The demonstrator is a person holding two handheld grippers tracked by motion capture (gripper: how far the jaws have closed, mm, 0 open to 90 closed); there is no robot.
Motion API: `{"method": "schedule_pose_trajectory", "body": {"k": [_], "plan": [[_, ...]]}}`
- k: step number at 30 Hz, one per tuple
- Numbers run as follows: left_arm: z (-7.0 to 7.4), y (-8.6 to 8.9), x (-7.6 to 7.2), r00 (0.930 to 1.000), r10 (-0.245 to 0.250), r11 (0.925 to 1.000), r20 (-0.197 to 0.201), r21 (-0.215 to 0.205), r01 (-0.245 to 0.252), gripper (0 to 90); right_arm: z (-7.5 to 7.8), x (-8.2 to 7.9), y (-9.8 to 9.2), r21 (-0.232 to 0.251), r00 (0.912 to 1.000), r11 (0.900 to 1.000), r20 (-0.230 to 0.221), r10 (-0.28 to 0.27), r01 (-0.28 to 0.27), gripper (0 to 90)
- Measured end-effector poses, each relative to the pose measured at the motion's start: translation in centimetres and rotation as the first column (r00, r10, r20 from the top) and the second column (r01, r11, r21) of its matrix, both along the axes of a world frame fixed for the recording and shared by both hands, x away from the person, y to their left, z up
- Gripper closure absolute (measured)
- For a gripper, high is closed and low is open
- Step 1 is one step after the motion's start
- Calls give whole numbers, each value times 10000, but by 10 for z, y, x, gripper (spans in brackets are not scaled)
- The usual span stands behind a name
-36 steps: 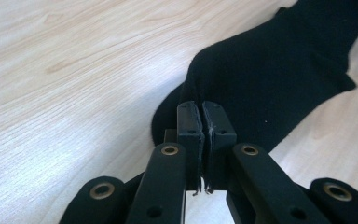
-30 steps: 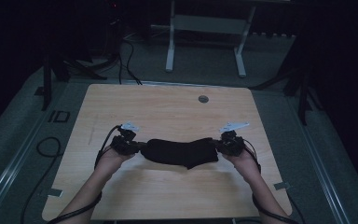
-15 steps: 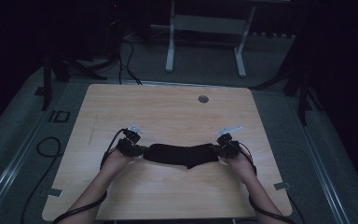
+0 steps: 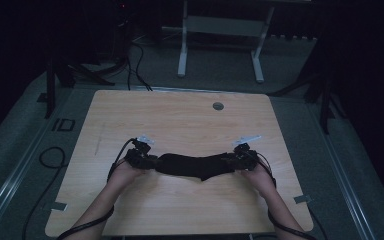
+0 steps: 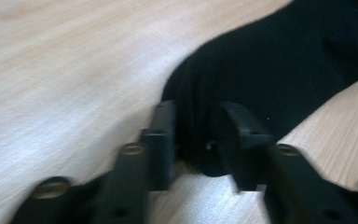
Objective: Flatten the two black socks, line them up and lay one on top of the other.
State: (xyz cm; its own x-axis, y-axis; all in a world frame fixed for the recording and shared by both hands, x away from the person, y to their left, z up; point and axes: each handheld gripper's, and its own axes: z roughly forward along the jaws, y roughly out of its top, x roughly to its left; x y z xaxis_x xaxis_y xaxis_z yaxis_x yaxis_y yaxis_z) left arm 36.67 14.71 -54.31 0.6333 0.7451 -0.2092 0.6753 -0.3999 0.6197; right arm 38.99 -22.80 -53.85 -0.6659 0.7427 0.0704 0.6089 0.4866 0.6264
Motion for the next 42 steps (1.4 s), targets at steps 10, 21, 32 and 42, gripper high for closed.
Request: {"method": "schedule_pose_trajectory", "body": {"k": [10, 21, 32, 42], "plan": [[11, 7, -21, 9972, 277, 9971, 693, -720, -227, 204, 15, -11, -14, 585, 9985, 9979, 497, 249, -278, 180], [1, 12, -44, 9926, 335, 9987, 1168, -412, -289, 19, 4, -22, -41, 1022, 9956, 9947, 934, 22, -118, 132], [-8, 32, -62, 9899, 623, 9971, 1276, -505, -562, 20, -3, -35, -70, 1061, 9941, 9932, 923, -574, 475, 132], [-13, 56, -80, 9871, 1072, 9924, 1188, -738, -989, 20, -10, -56, -97, 1126, 9906, 9879, 735, -1156, 1069, 137]]}}
